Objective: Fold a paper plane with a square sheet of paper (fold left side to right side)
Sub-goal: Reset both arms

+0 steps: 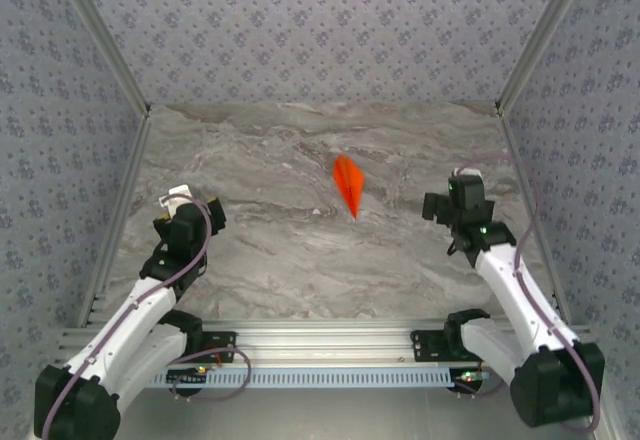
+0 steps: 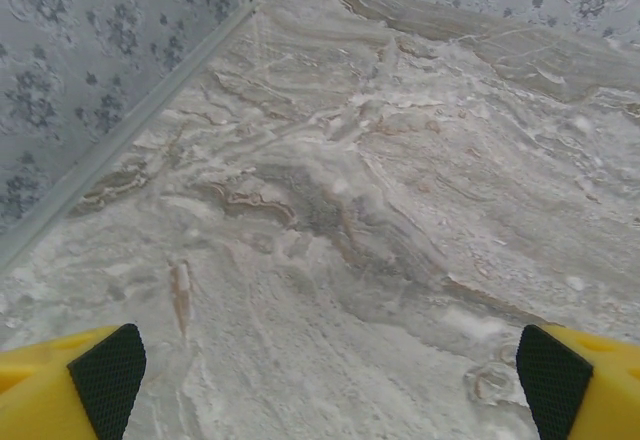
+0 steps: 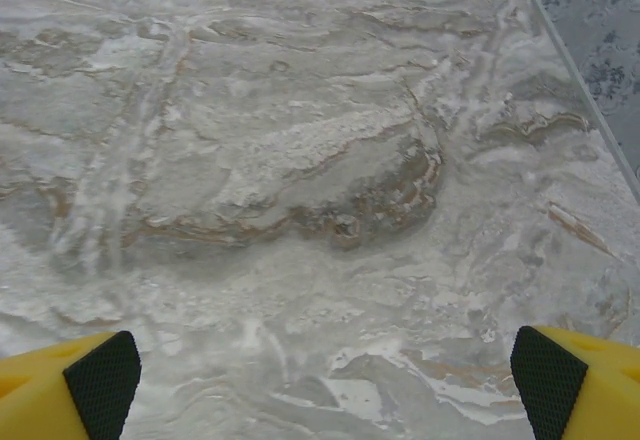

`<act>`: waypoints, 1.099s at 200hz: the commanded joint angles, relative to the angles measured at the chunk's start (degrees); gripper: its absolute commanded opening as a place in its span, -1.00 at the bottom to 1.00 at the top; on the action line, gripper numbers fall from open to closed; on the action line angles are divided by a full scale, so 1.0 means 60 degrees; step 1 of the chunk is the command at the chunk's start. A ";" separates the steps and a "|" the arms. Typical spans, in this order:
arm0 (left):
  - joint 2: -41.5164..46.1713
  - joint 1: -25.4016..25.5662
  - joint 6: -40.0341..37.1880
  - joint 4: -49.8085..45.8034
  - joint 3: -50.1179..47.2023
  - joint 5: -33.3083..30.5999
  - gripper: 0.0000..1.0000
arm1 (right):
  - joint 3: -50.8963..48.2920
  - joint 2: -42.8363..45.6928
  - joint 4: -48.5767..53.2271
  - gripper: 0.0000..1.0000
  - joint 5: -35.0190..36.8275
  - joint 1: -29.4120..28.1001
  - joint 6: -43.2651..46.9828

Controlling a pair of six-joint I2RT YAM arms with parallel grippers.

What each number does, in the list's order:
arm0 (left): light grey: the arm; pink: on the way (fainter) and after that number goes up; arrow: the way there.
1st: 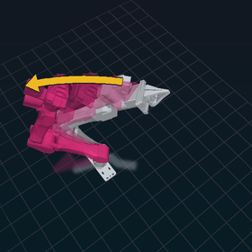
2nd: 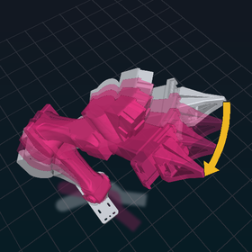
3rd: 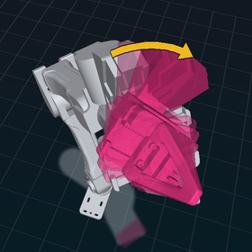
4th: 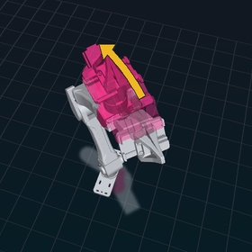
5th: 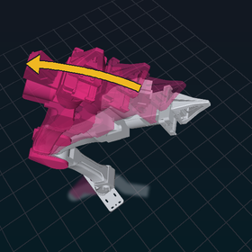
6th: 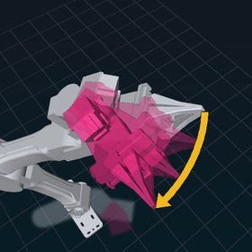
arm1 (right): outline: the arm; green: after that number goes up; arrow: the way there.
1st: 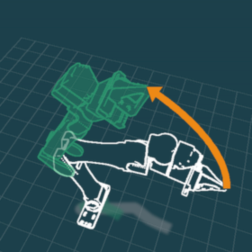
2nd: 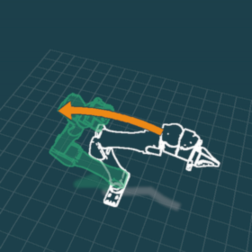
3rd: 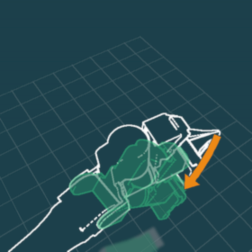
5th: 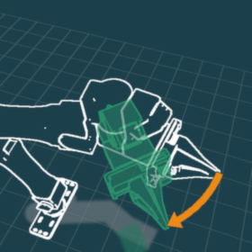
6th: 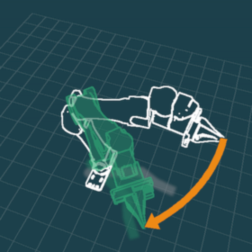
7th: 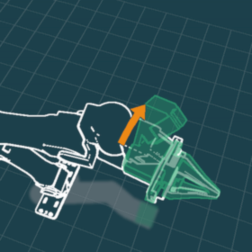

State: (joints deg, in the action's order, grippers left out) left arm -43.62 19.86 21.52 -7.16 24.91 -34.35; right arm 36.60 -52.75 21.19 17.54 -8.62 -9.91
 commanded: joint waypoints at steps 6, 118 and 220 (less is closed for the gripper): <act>0.0002 -0.0072 -0.0662 0.0566 -0.0004 -0.0554 0.96 | -0.1309 0.0216 -0.2827 1.00 -0.0505 0.0716 0.0693; -0.1658 -0.0651 -0.2431 0.2630 -0.0533 -0.0192 0.96 | -0.2070 -0.4011 -0.8644 1.00 -0.2855 0.1259 0.1410; -0.4226 -0.2144 -0.3213 0.7388 -0.1355 0.2706 0.97 | -0.2514 -0.5835 -1.1586 1.00 -0.3940 0.2125 0.1779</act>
State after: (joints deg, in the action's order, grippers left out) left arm -65.95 9.61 3.38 26.46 16.23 -24.56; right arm 24.71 -85.06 -37.50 -4.93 2.94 2.37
